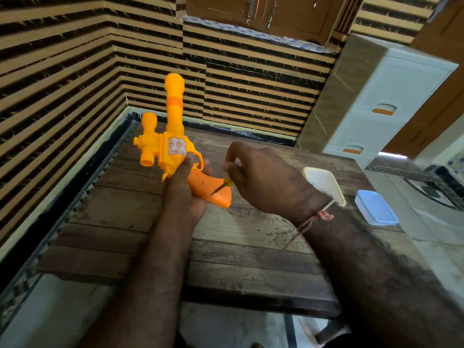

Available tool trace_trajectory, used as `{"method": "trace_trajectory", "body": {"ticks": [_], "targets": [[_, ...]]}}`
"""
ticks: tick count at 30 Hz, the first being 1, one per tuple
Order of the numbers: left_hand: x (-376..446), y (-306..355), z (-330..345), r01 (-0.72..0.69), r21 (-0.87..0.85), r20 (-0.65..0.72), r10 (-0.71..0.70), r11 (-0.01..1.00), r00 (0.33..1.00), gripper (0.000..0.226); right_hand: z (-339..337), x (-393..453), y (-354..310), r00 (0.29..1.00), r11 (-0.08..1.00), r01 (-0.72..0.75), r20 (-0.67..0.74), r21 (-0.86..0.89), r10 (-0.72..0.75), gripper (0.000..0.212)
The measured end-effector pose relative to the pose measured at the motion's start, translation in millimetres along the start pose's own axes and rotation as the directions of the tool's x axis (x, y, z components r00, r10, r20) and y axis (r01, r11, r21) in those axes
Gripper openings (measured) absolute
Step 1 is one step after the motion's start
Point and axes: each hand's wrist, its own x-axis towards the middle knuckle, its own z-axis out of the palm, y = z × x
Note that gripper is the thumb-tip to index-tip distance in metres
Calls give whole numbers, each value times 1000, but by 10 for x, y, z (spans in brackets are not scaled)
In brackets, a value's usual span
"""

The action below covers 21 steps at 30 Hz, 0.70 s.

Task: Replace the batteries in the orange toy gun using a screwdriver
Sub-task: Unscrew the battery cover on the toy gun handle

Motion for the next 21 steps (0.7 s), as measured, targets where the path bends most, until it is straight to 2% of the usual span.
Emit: {"method": "trace_trajectory", "body": {"ticks": [3,7,12,14,16,18,21], "targets": [[4,-9,-5,7,17,9,-7,1000,1000,52,-32,11,8,999,1000,-19,46,20,18,19],[-22,1,23,1,24,-4,0,1000,1000,36,-72,6,23,994,996,-43,107,75,35,30],[-19,15,39,20,2,-19,-20,1000,1000,26,-14,-8,41,998,997,-55,14,-58,56,21],[-20,6,45,24,-5,-14,-24,1000,1000,35,-30,-12,36,999,998,-45,23,-37,46,18],[-35,-2,48,15,5,-10,-15,1000,1000,47,-62,-15,20,996,999,-38,79,37,35,24],[-38,3,45,12,-1,-13,-12,1000,1000,52,-84,-14,2,993,997,-35,114,69,27,34],[-42,14,42,8,-22,-1,-8,1000,1000,53,-85,-11,1,993,998,-39,115,57,32,37]]}}
